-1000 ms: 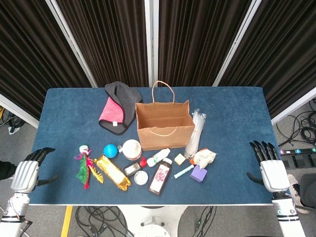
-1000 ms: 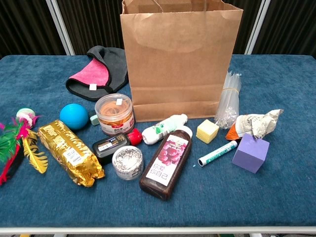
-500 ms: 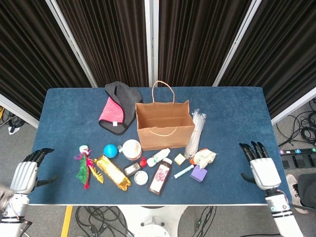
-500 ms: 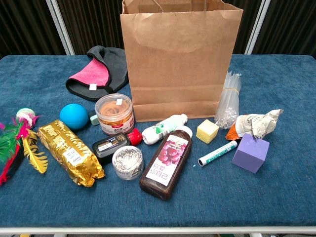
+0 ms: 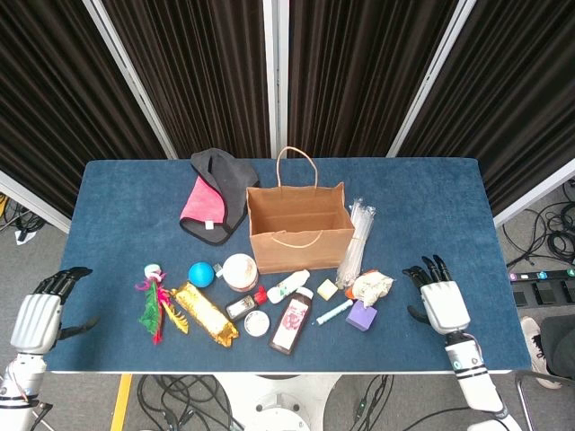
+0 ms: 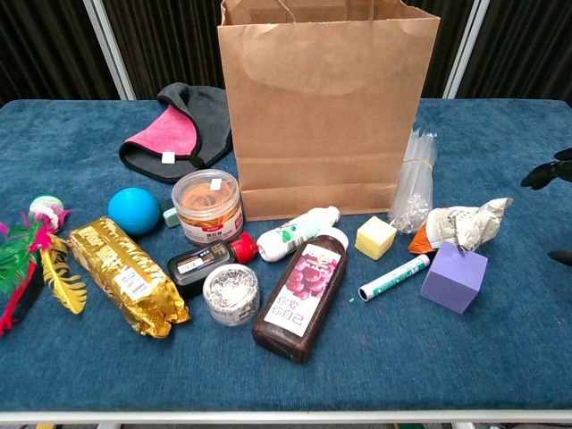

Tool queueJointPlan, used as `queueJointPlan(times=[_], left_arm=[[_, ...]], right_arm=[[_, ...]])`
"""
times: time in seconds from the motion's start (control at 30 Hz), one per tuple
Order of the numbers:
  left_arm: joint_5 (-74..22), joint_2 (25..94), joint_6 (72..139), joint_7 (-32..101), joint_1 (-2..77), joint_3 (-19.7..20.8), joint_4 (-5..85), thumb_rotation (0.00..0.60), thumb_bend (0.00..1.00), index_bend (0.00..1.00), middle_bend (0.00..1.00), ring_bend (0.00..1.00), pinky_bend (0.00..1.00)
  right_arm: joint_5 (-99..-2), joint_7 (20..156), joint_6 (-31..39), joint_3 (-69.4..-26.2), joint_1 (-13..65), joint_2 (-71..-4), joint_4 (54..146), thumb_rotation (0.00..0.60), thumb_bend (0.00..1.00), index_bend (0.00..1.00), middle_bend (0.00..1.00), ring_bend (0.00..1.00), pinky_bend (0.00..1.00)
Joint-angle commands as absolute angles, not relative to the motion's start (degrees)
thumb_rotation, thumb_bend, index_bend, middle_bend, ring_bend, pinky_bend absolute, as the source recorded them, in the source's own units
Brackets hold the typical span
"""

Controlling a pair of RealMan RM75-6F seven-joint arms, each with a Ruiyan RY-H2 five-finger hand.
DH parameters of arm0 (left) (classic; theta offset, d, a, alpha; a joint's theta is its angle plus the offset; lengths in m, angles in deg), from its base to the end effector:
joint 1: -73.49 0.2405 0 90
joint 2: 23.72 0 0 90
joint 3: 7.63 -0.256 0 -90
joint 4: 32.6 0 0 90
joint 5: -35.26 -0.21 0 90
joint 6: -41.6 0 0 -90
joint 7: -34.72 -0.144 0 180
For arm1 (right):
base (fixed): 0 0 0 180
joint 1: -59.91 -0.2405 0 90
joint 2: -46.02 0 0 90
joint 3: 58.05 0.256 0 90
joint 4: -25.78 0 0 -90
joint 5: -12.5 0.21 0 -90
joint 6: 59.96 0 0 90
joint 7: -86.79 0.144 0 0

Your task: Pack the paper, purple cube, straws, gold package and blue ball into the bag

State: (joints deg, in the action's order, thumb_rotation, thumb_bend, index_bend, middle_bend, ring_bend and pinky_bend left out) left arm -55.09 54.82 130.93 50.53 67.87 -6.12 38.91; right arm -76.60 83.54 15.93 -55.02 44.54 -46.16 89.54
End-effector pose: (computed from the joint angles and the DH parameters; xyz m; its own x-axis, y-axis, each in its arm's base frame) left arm -0.3387 0.1833 0.1113 0.2418 -0.0373 0.9696 0.9649 -0.0964 -0.2444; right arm -0.3052 -0.2405 0.0155 0.4796 -0.0748 0.8743 -0.8649 -0.2089 0.4565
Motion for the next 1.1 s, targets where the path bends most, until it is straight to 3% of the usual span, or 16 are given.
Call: queueJointPlan(times=[0.03,0.6,0.9,1.1], left_arm=[[-55.46,55.13,131.36,50.98,67.53,-5.77,37.92,0.6,0.06,0.29,0.35,0.25,0.29],[-54.36,55.66,129.95,53.32,66.81,-5.53,35.9,0.6,0.06,0.29,0.35,0.25,0.29],[-54.21,56.46,130.52,54.64,66.81,-5.28,34.14,0.6,0.06,0.29,0.35,0.25,0.29],[-54.31,56.67,130.93,55.25,67.04,-5.48,33.61,0.6,0.06,0.29,0.35,0.25,0.29]], right_arm=[[-77.35,85.2,16.77,-54.68,43.62,-48.43,87.22,0.6,0.09,0.26,0.27,0.08,0.04],[-78.0,88.2,15.88,-54.92,40.64,-55.46,79.7,0.6,0.14,0.32,0.27,0.12,0.06],[-77.62,89.06,16.01,-54.35,39.46,-58.23,76.56,0.6,0.25,0.46,0.36,0.23,0.17],[-78.36,90.56,19.23,-54.07,39.42,-59.72,74.49,0.6,0.33,0.61,0.47,0.35,0.27]])
